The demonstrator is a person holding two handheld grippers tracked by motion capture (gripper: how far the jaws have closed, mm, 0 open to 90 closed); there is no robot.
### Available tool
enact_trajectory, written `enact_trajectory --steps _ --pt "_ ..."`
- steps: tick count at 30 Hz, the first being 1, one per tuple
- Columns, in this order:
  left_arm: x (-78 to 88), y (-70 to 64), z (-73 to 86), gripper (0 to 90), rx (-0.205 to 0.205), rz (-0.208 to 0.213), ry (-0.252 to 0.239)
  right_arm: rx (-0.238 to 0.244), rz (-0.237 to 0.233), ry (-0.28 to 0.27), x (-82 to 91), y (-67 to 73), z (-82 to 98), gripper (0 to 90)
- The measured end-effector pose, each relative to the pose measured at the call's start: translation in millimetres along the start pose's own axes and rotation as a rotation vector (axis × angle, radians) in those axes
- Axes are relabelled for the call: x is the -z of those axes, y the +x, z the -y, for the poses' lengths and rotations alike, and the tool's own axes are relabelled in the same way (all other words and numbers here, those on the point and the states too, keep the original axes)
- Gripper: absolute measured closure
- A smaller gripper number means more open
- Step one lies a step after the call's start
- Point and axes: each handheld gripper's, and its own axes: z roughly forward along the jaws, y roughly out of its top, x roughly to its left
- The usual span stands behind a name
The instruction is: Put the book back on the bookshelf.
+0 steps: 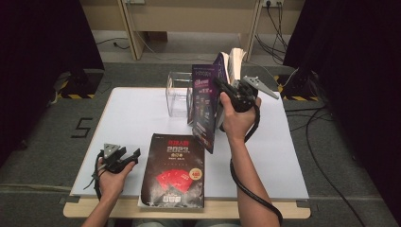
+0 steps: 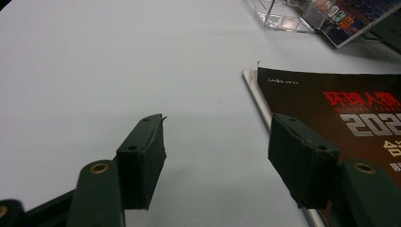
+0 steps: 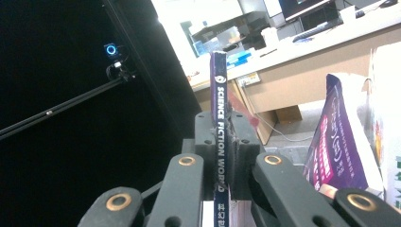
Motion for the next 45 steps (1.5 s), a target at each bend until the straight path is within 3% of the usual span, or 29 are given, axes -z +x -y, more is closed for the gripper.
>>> enact_trajectory --steps 45 --pt "-0.1 3.0 0.0 36.5 0.031 0.002 0.000 -0.008 -0.010 -0.060 -26.4 12.9 -34.1 84.8"
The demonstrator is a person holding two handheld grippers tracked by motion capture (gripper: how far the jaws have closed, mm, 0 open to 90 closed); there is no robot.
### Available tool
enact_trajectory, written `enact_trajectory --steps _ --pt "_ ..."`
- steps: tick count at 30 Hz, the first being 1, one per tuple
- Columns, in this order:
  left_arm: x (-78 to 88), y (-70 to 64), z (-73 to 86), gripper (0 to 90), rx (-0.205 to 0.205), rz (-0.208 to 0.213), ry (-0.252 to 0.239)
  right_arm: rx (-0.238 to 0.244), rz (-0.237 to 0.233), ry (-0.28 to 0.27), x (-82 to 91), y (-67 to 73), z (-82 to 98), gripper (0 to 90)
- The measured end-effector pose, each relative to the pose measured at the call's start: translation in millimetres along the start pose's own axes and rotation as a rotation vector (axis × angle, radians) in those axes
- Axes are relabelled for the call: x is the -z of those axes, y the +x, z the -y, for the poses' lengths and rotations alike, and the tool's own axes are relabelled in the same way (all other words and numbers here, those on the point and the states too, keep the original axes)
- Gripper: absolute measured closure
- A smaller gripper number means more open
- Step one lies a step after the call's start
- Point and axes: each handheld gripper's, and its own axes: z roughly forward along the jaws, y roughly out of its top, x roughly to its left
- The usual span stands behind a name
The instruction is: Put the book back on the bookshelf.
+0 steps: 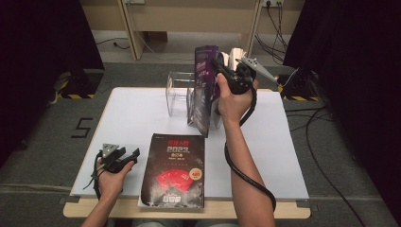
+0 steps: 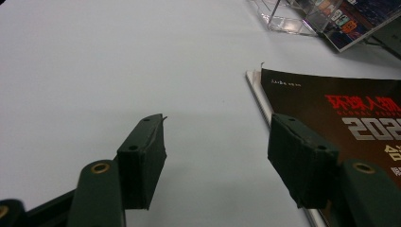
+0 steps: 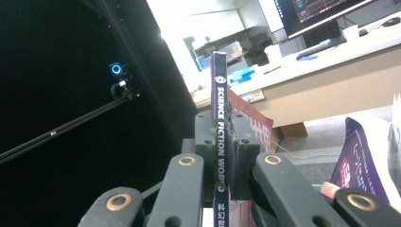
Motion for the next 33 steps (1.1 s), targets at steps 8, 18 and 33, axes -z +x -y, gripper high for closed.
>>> enact_trajectory --steps 8,18,33 --pt "-0.2 0.2 0.0 36.6 0.005 0.000 0.001 -0.003 0.004 -0.002 -6.4 0.2 -4.9 84.8" --pt "-0.2 0.6 -0.1 36.6 0.009 0.003 0.002 -0.012 0.008 -0.006 -13.2 -0.5 -7.8 84.8" --pt "-0.2 1.0 -0.1 36.7 0.012 0.001 0.002 -0.023 0.019 -0.005 -20.7 -4.5 -9.9 84.8"
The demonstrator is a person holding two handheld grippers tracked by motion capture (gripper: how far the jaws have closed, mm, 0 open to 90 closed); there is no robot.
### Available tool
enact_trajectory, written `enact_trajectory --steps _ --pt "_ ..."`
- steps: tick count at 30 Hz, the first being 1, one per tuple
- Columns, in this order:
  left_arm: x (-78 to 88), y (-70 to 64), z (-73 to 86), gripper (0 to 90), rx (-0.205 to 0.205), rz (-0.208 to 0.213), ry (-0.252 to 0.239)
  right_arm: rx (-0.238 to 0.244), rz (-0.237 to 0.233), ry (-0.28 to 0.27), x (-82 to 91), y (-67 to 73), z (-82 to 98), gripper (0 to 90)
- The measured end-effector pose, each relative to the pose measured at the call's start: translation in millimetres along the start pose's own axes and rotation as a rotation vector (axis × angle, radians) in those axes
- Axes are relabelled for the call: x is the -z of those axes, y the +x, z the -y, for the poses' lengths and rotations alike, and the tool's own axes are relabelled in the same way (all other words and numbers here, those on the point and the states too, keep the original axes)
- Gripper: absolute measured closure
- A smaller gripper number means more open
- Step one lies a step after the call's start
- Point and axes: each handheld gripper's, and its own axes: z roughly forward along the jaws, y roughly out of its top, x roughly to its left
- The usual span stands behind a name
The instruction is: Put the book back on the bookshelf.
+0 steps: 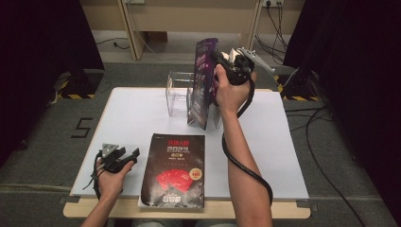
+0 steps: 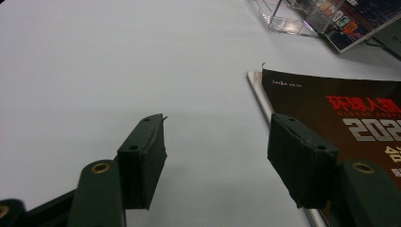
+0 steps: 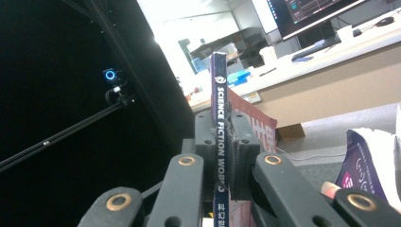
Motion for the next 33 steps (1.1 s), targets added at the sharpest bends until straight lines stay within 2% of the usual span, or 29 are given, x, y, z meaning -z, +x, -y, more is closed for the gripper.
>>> enact_trajectory --steps 18,23,33 --pt "0.0 1.6 -0.1 37.3 0.016 0.002 -0.001 -0.029 0.023 -0.014 -10.9 -7.4 -4.7 84.8" --pt "-0.1 1.5 -0.1 37.5 0.013 0.004 0.002 -0.019 0.038 -0.017 -14.3 -9.9 -7.6 84.7" --pt "-0.2 2.1 -0.1 37.9 0.023 0.005 0.001 -0.052 0.059 -0.020 -19.6 -18.7 -11.8 84.7"
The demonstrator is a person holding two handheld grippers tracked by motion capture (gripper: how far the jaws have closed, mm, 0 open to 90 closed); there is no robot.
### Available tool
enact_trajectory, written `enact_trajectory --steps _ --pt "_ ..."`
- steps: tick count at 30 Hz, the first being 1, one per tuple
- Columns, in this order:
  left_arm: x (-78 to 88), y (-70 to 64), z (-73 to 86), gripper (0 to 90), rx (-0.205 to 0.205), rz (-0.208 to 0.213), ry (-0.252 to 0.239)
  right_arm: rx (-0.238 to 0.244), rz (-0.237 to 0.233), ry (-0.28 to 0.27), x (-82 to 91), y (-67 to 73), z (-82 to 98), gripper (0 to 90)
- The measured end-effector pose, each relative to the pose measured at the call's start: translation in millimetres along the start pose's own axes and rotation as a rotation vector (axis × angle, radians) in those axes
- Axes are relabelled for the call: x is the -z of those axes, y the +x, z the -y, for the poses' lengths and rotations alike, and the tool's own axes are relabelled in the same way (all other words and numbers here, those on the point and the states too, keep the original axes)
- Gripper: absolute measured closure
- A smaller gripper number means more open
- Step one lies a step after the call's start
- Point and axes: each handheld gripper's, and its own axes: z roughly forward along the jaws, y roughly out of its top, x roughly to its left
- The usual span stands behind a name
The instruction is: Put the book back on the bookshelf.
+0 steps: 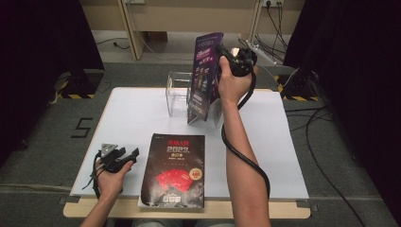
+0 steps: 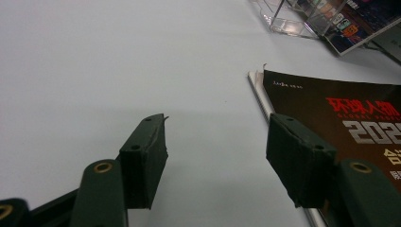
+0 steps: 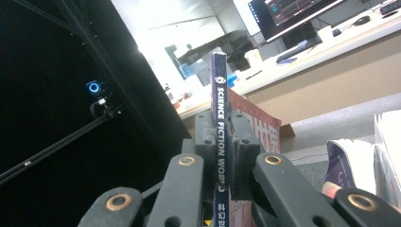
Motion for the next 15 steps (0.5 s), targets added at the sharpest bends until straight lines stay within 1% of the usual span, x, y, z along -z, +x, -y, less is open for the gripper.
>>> enact_trajectory --steps 4,6,8,11,15 --pt "0.5 -0.1 0.1 38.0 -0.003 0.001 -0.003 0.000 0.002 -0.013 -1.4 -0.6 -3.2 84.7" --pt "0.2 -0.1 0.1 38.1 -0.003 0.000 -0.002 0.008 0.009 -0.016 -2.4 -0.6 -4.7 84.6" --pt "0.1 0.1 -0.1 38.2 -0.002 0.000 0.003 0.006 0.010 -0.019 -4.1 -1.5 -5.7 84.7" --pt "0.8 0.3 0.2 38.2 0.000 0.000 -0.005 -0.012 0.013 -0.027 -6.4 -4.2 -7.7 84.7" --pt "0.6 0.4 0.1 38.3 -0.002 0.000 -0.002 -0.013 0.019 -0.029 -8.2 -5.7 -9.5 84.7"
